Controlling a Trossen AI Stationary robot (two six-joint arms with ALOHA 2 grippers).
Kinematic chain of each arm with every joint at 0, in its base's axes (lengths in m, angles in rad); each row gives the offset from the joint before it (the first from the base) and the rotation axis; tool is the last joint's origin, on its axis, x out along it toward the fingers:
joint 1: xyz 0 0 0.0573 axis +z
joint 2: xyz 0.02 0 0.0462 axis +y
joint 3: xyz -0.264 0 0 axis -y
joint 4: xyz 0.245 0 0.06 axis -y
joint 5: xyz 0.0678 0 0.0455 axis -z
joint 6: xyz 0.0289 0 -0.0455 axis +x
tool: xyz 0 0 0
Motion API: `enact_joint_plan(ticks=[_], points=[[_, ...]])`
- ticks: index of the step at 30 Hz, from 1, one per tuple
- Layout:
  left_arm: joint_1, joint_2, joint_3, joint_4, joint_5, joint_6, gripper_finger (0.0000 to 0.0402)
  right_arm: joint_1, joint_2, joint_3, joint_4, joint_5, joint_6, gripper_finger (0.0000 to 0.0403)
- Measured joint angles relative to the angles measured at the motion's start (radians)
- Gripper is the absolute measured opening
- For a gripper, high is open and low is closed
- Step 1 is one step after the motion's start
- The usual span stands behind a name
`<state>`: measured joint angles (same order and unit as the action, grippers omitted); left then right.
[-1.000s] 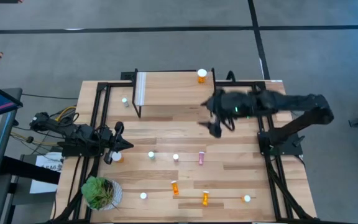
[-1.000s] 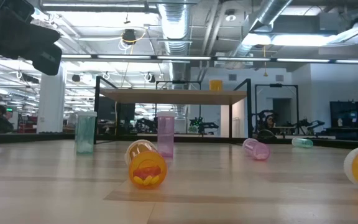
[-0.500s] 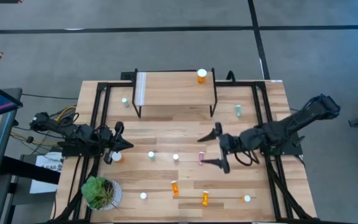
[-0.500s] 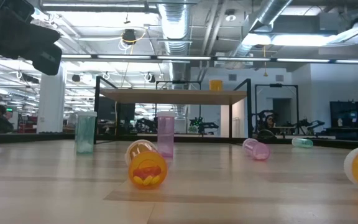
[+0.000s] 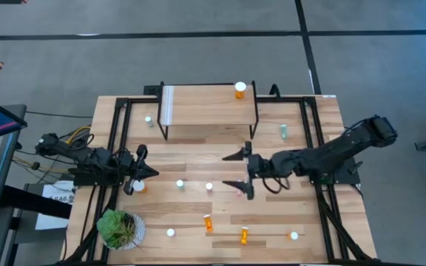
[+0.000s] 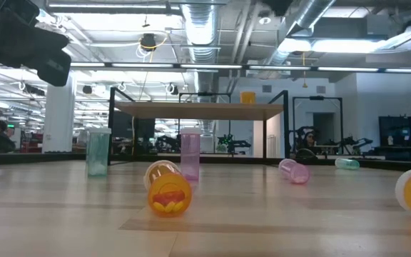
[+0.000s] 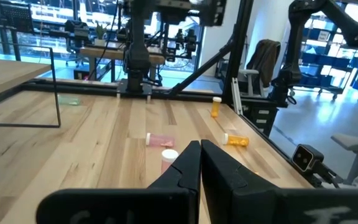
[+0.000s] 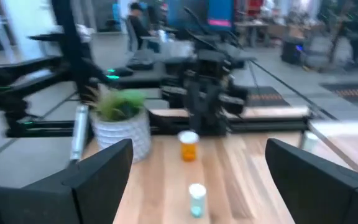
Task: Pick and place medicine bottles onto shelf by color
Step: Put the large orange pill bottle on the shelf aligned with the other large orange pill bottle
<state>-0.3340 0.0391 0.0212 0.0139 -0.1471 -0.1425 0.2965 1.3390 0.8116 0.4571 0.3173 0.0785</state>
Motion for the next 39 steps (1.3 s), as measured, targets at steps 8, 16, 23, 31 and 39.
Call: enact_joint_plan(ticks=[8, 16, 23, 31, 39], points=[[0.000, 0.000, 0.000, 0.000, -0.001, 0.000, 0.0000, -0.053, 0.092, 0.000, -0.056, -0.001, 0.003, 0.0391], [0.000, 0.000, 0.000, 0.000, -0.002, 0.000, 0.0000, -0.068, 0.084, 0.077, -0.039, -0.001, -0.002, 0.0391], [0.000, 0.000, 0.000, 0.000, -0.002, 0.000, 0.0000, -0.069, 0.056, 0.140, -0.042, -0.001, 0.003, 0.0391], [0.000, 0.000, 0.000, 0.000, -0.002, 0.000, 0.0000, -0.083, 0.057, 0.145, -0.052, -0.005, 0.089, 0.0391], [0.000, 0.000, 0.000, 0.000, -0.002, 0.000, 0.0000, -0.097, 0.056, 0.146, -0.153, 0.059, 0.305, 0.0391]])
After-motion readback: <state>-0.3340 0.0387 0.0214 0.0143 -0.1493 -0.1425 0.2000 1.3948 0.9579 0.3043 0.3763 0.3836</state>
